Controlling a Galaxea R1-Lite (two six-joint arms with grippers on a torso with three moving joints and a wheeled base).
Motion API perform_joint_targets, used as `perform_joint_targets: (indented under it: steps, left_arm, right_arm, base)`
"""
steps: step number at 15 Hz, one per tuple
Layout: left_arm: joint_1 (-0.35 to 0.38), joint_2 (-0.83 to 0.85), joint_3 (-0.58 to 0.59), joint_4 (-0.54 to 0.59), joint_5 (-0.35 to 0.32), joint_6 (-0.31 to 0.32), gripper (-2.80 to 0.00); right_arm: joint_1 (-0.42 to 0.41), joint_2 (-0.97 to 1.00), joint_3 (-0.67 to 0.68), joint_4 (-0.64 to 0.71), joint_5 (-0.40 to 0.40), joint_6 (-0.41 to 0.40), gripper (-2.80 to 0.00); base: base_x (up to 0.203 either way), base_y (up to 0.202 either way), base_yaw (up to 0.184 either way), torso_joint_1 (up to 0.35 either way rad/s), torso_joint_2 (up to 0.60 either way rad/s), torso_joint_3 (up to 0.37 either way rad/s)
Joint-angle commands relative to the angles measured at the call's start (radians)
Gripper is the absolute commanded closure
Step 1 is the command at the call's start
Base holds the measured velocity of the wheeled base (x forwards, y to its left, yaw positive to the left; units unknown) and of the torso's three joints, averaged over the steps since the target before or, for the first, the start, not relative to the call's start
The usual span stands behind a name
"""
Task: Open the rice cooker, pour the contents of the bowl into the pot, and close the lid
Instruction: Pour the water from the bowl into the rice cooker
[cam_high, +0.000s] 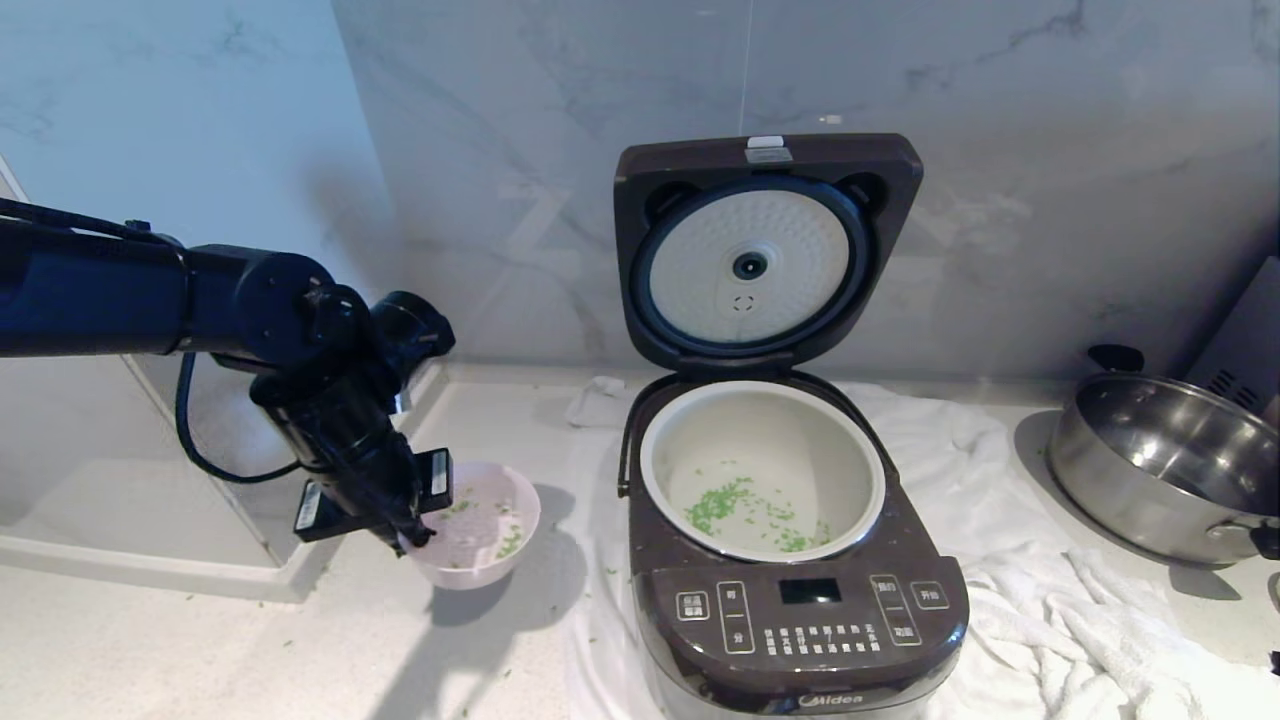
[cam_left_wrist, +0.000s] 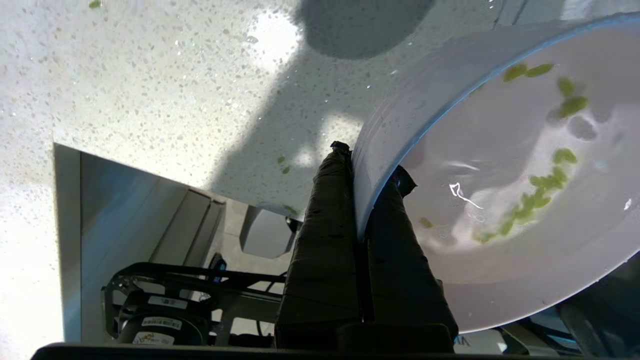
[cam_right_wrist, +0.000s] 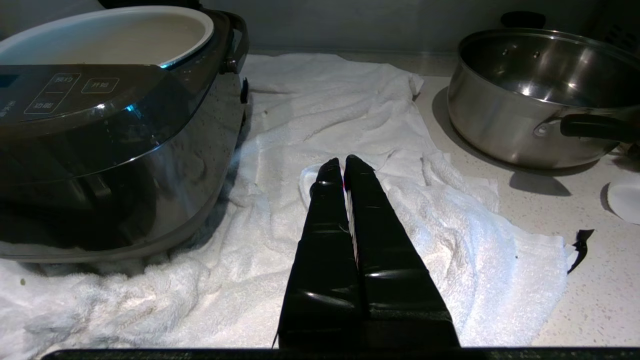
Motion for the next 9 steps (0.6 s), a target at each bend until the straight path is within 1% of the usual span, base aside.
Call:
perform_joint_targets:
  steps: [1, 2, 5, 9]
  left_arm:
    - [-0.001, 0.030, -0.057, 0.023, -0.001, -0.004, 0.00]
    - [-0.002, 0.040, -0.094, 0.043, -0.004, -0.005, 0.00]
    - [-0.004, 0.062, -0.209, 0.111, -0.052, -0.019, 0.00]
    - [-0.038, 0.091, -0.326, 0.174, -0.061, -0.034, 0.00]
  right_arm:
    - [0.000, 0.000, 0.000, 0.000, 0.001, -0.001, 0.00]
    - [0.000, 0.000, 0.000, 0.000, 0.001, -0.001, 0.00]
    - [0.000, 0.000, 0.000, 0.000, 0.001, -0.001, 0.00]
    - [0.000, 0.000, 0.000, 0.000, 0.001, -0.001, 0.00]
  base:
    - [0.000, 0.000, 0.000, 0.000, 0.00, 0.000]
    - [0.000, 0.000, 0.000, 0.000, 0.00, 0.000]
    - [0.000, 0.000, 0.000, 0.000, 0.00, 0.000]
    - [0.000, 0.000, 0.000, 0.000, 0.00, 0.000]
